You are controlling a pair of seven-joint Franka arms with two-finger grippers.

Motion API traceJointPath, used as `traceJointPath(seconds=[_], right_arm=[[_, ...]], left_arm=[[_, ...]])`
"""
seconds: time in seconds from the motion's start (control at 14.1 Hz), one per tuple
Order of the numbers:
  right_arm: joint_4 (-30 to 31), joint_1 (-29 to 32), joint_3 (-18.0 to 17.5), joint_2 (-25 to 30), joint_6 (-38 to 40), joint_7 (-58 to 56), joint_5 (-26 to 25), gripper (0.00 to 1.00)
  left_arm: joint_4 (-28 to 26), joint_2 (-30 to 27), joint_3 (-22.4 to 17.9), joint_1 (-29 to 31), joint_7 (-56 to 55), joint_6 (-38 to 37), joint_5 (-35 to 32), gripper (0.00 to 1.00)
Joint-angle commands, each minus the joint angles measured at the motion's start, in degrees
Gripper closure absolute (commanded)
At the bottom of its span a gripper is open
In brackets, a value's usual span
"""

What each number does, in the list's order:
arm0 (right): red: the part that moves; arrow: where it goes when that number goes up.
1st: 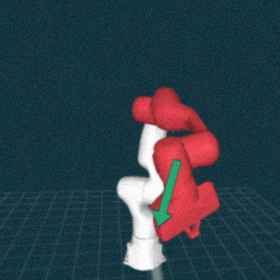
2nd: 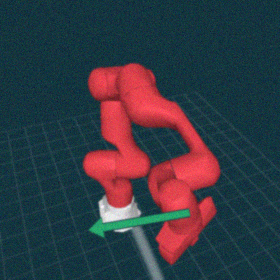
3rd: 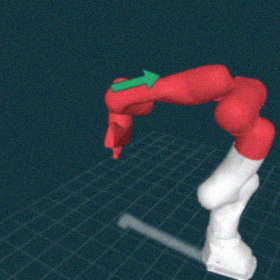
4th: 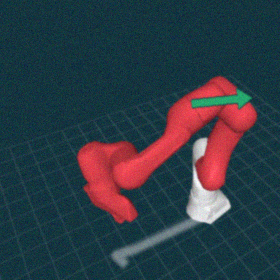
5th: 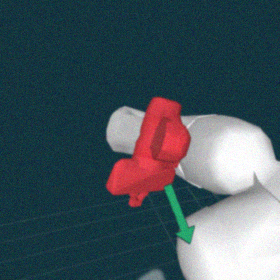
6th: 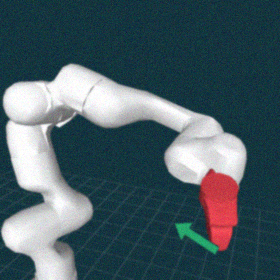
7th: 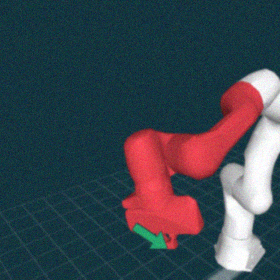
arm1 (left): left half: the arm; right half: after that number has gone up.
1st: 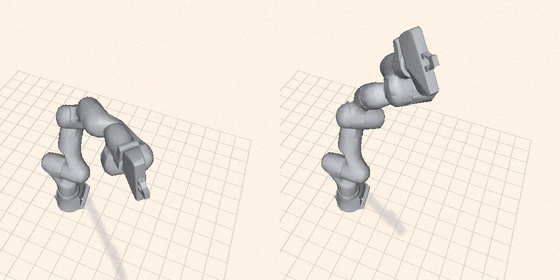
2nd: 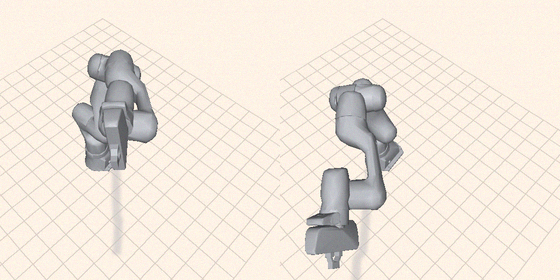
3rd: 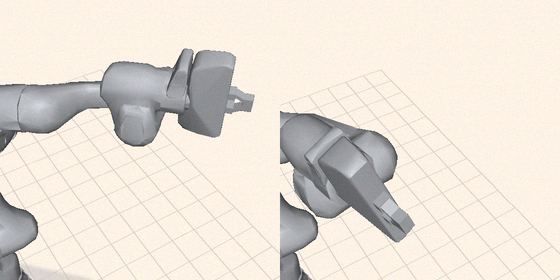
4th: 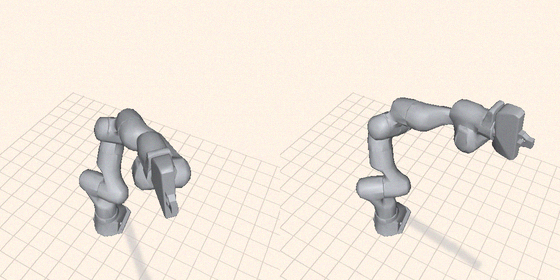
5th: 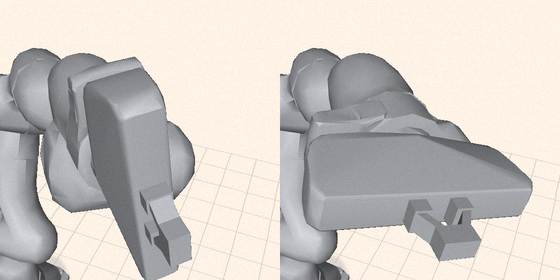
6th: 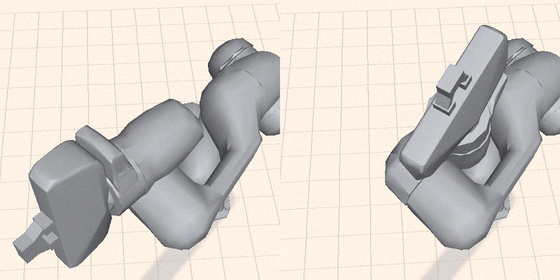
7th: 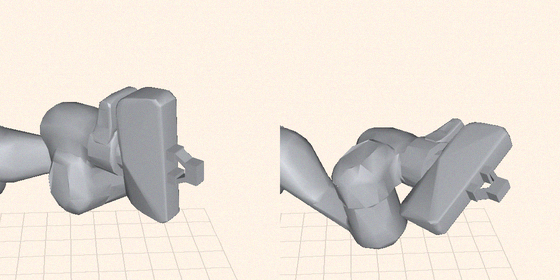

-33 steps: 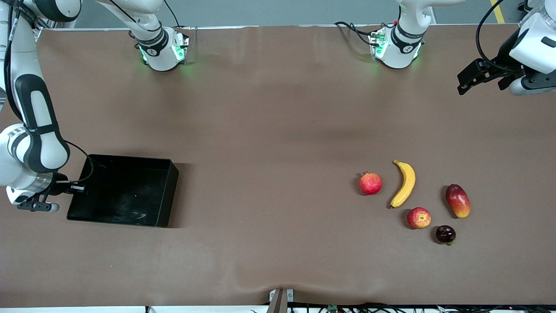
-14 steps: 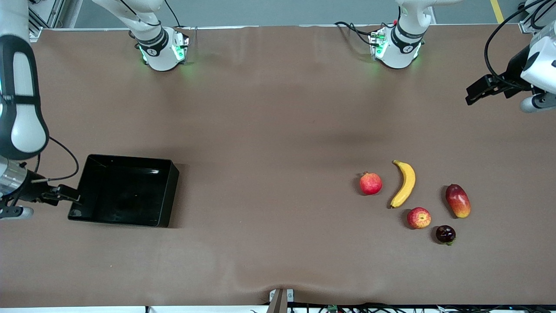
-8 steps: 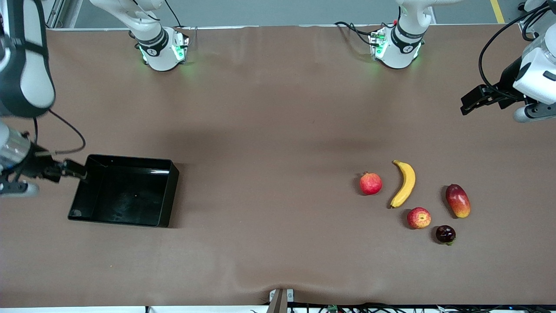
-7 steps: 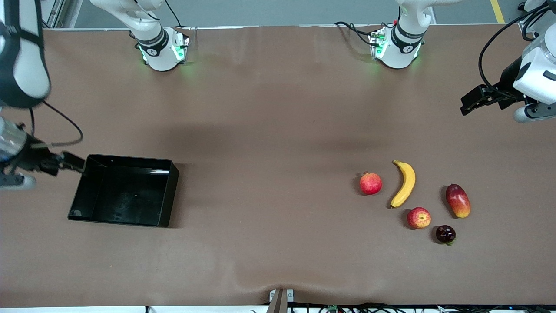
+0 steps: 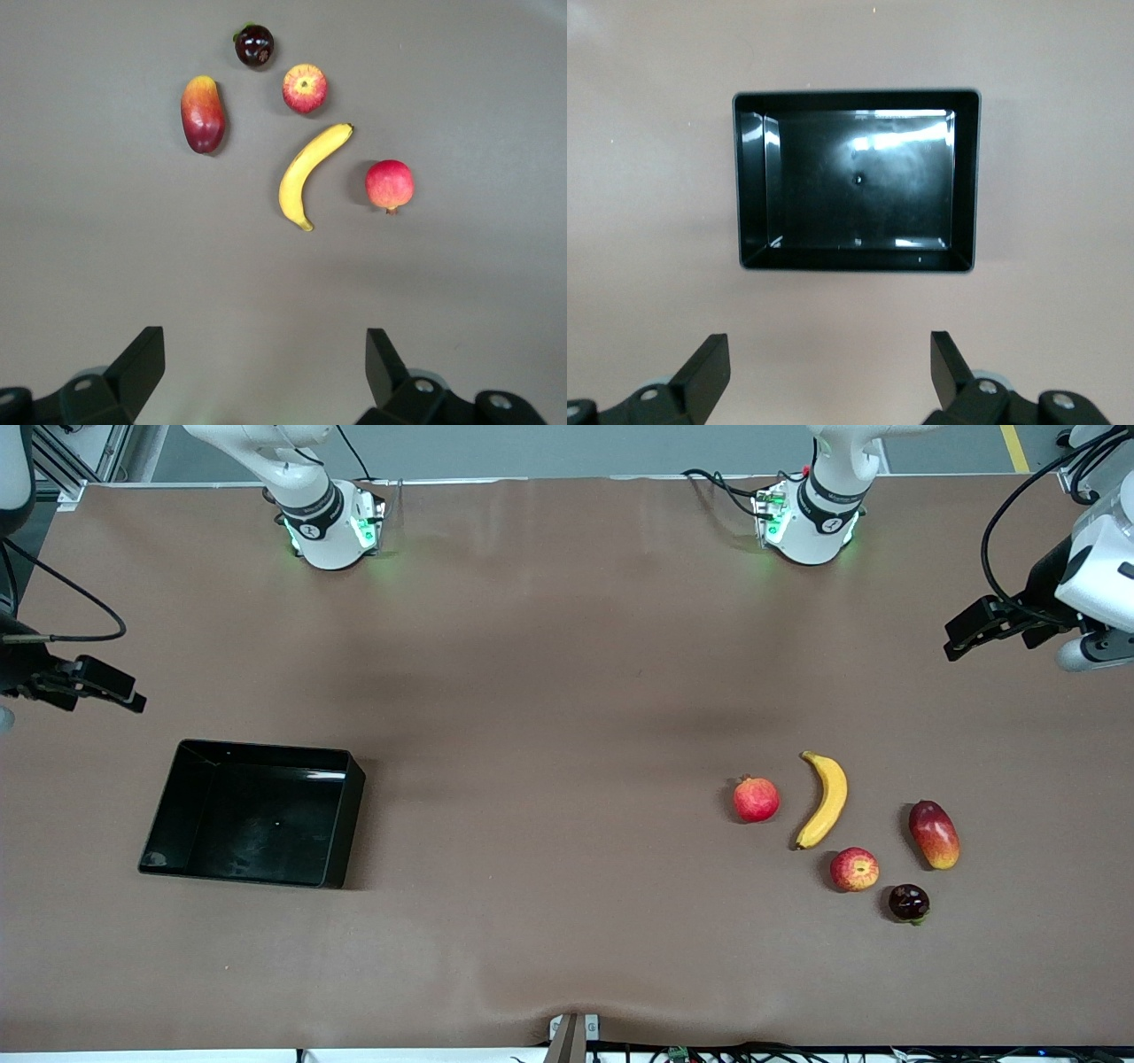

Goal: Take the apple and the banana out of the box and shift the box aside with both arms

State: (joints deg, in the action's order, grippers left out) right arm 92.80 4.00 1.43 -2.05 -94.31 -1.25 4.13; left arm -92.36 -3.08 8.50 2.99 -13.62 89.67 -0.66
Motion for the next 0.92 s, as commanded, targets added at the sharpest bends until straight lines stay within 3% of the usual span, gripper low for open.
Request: traceJointPath(seconds=[0.0, 0.28, 0.85], right_arm=[[0.37, -0.3, -0.2, 4.24, 3.59, 1.6, -1.23, 0.0], [0.1, -0.48, -1.78, 5.56, 8.52, 2.39, -2.98, 0.0], [0.28, -0.74, -3.01, 7.23, 11.07, 0.63, -3.17, 0.0]], left_arm=[[1.13, -0.61, 0.02, 0.35, 0.7, -0.02, 0.32, 0.0], [1.22, -0.44, -0.07, 0.44, 3.94, -0.37, 0.22, 0.0], [1.22, -0.44, 0.02, 0.26, 3.95, -0.46, 0.22, 0.0]])
